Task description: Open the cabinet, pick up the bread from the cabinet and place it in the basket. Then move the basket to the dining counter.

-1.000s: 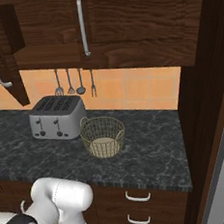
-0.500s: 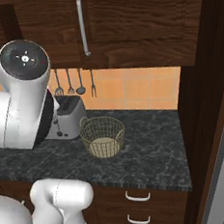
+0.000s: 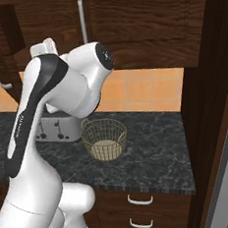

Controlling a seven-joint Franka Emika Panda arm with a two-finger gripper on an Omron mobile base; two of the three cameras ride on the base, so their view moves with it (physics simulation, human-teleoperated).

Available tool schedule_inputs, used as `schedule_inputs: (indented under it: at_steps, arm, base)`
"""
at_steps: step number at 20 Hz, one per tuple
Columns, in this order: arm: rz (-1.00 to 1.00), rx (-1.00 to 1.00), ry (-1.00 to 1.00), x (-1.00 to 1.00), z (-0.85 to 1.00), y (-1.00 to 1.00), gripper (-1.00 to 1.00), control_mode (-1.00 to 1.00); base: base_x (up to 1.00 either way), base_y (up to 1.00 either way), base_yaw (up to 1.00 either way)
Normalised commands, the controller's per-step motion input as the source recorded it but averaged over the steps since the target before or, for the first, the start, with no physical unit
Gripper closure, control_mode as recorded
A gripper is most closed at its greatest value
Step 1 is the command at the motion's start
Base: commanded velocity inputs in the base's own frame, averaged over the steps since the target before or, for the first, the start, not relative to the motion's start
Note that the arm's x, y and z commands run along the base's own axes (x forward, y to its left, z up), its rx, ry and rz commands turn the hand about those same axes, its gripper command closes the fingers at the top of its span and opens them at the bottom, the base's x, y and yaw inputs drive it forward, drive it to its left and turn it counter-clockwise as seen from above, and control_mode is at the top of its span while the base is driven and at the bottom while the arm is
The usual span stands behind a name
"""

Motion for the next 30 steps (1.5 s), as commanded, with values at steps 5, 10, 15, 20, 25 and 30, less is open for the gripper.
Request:
schedule_inputs:
  at_steps: [5,10,15,20,25,30]
  arm:
    - [0.05,0.02,-0.02,0.34,-0.05,0.17,-1.00,-1.00]
    - [0.03,0.00,0.00,0.49,-0.08,0.23,-1.00,-1.00]
    - [0.04,0.00,0.00,0.28,-0.10,0.40,-1.00,-1.00]
    - [0.05,0.00,0.00,0.03,0.00,0.69,-1.00,-1.00]
    - [0.03,0.00,0.00,-0.51,0.00,0.72,-1.00,-1.00]
    - [0.03,0.03,0.00,-0.91,0.00,0.70,-1.00,-1.00]
  base:
    - [0.00,0.00,0.00]
    - [0.00,0.00,0.00]
    - [0.00,0.00,0.00]
    - [0.00,0.00,0.00]
    - [0.00,0.00,0.00]
    - [0.00,0.00,0.00]
